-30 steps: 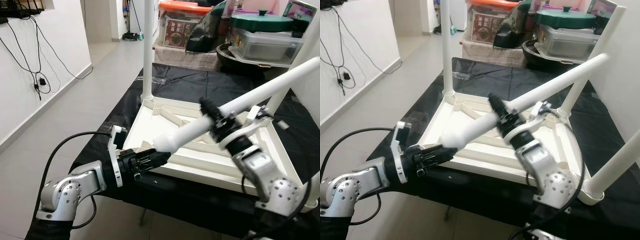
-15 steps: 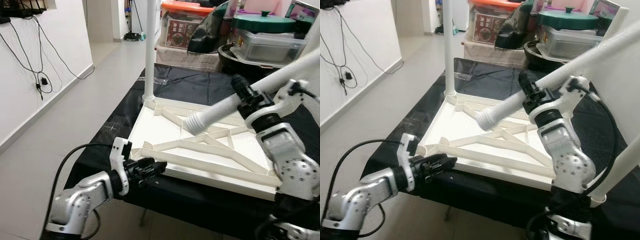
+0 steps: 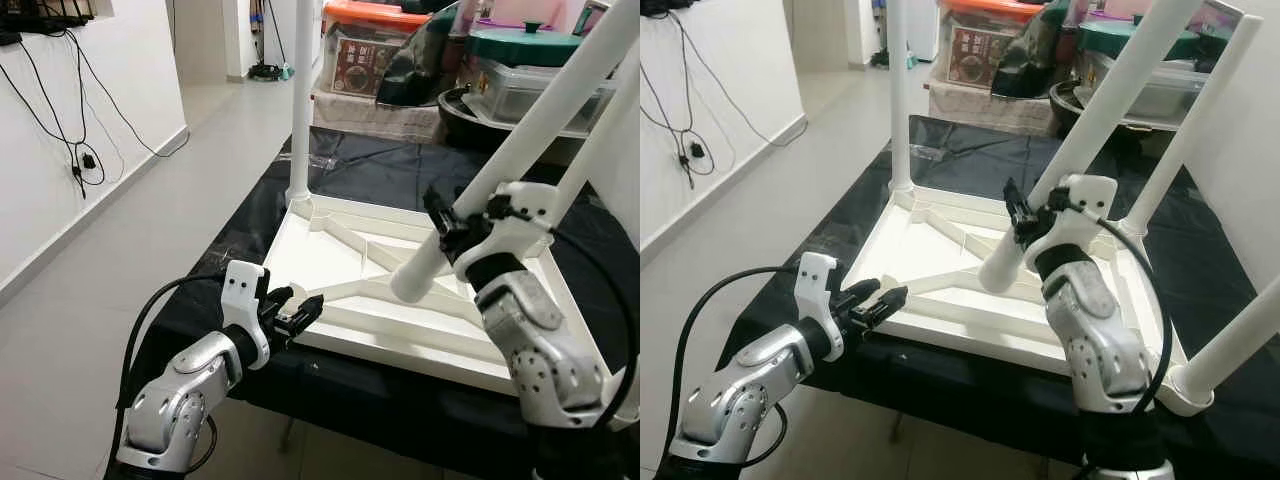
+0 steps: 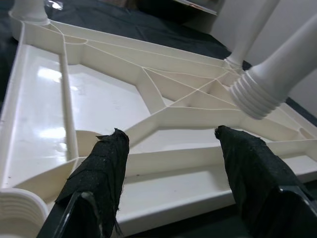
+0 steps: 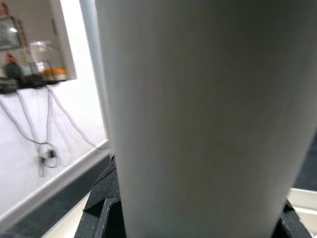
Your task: Building children table
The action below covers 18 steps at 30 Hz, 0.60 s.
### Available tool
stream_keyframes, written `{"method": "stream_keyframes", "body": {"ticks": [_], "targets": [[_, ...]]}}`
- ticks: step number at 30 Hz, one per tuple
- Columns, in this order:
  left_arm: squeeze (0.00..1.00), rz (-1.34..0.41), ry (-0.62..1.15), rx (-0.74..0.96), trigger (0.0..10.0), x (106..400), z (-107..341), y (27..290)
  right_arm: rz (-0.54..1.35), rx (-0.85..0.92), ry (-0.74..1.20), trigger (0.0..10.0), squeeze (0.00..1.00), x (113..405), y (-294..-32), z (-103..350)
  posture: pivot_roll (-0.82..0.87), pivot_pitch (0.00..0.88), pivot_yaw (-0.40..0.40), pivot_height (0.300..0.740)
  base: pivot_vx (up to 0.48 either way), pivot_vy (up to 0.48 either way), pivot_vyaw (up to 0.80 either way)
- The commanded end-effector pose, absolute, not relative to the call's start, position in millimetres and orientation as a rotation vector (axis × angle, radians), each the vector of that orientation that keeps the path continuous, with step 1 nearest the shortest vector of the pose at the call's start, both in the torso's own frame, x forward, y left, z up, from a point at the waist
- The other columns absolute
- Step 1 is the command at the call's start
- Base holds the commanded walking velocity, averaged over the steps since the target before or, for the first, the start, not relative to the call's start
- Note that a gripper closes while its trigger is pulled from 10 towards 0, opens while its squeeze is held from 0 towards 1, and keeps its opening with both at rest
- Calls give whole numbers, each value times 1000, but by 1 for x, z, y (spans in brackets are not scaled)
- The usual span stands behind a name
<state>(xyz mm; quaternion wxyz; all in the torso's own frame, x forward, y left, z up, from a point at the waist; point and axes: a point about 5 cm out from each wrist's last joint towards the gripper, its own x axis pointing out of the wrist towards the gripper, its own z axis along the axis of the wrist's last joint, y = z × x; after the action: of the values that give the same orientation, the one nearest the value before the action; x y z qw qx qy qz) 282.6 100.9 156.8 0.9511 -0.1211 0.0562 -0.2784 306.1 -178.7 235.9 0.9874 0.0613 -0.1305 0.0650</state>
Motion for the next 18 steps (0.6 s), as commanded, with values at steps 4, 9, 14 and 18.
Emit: {"method": "stream_keyframes", "body": {"ticks": [4, 9, 14, 18], "targets": [[0, -564, 94, -225, 10000, 280, 157, 93, 121, 86, -312, 10000, 0, 302, -173, 238, 131, 0, -120, 740, 0, 0, 800], [0, -564, 87, -225, 10000, 279, 158, 91, 112, 85, -322, 10000, 0, 302, -174, 239, 131, 0, -120, 740, 0, 0, 800], [0, -564, 84, -227, 10000, 279, 160, 91, 107, 87, -327, 10000, 0, 302, -173, 240, 128, 0, -123, 740, 0, 0, 800], [0, -549, 79, -225, 10000, 280, 161, 92, 99, 89, -332, 10000, 0, 302, -173, 240, 127, 0, -123, 740, 0, 0, 800]]}}
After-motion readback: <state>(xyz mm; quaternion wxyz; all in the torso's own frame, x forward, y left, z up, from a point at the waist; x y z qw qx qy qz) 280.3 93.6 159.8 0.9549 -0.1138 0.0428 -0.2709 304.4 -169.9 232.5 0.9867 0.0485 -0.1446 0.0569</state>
